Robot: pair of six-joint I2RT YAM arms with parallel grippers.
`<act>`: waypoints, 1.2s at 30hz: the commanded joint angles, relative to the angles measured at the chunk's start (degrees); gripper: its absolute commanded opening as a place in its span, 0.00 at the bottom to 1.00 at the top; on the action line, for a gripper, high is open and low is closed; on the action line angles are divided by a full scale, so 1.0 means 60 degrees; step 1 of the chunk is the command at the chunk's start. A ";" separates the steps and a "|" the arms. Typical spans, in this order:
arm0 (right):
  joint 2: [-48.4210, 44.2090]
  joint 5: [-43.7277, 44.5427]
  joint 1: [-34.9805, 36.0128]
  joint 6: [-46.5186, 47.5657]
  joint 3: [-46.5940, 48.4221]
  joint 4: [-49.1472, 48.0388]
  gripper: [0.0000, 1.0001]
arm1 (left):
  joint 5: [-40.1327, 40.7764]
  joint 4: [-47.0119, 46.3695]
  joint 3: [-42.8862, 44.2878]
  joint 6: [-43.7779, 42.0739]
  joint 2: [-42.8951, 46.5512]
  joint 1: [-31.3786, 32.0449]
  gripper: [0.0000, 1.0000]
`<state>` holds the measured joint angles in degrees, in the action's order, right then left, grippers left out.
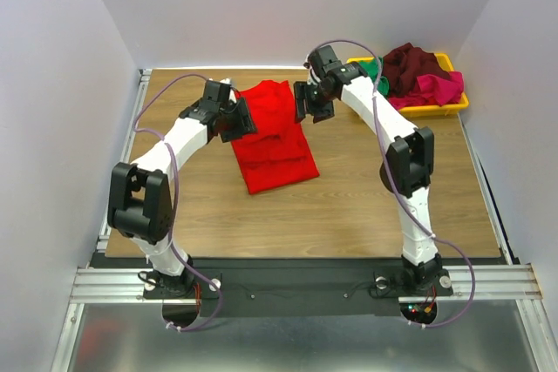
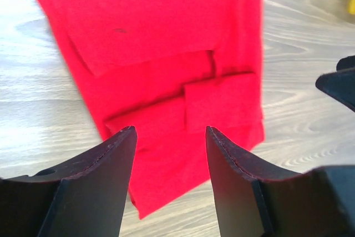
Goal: Fold and stack the t-shirts
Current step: Fold the tshirt
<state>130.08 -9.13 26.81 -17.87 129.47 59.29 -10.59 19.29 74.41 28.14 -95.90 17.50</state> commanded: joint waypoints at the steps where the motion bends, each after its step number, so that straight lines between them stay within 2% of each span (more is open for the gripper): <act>1: -0.0980 -0.0807 0.0394 0.0150 -0.1068 -0.0491 0.67 | -0.0343 -0.0575 -0.0798 0.0143 0.0777 0.0248 0.64; 5: -0.1362 -0.1437 0.1185 0.0312 -0.2313 -0.0739 0.67 | -0.0943 -0.1353 -0.2305 0.0334 0.1421 0.0306 0.64; 11: -0.1218 -0.1438 0.1552 0.0254 -0.3326 -0.1106 0.66 | -0.1106 -0.2261 -0.3303 0.0495 0.1803 0.1036 0.64; 18: -0.0295 -0.1116 0.1567 0.0224 -0.2858 -0.1136 0.66 | -0.0975 -0.3098 -0.3891 0.0350 0.1350 0.2034 0.64; 29: 0.0204 -0.0239 0.1553 0.0137 -0.2668 -0.1399 0.66 | -0.0418 -0.3171 -0.4857 0.0071 0.0515 0.2225 0.63; 36: 0.0613 0.0436 0.1553 -0.0142 -0.1658 -0.1473 0.66 | -0.0286 -0.3171 -0.5312 -0.0047 0.0221 0.2401 0.63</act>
<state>132.46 -10.63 36.01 -17.58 114.54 53.25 -14.55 -2.42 45.84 29.85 -91.90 30.83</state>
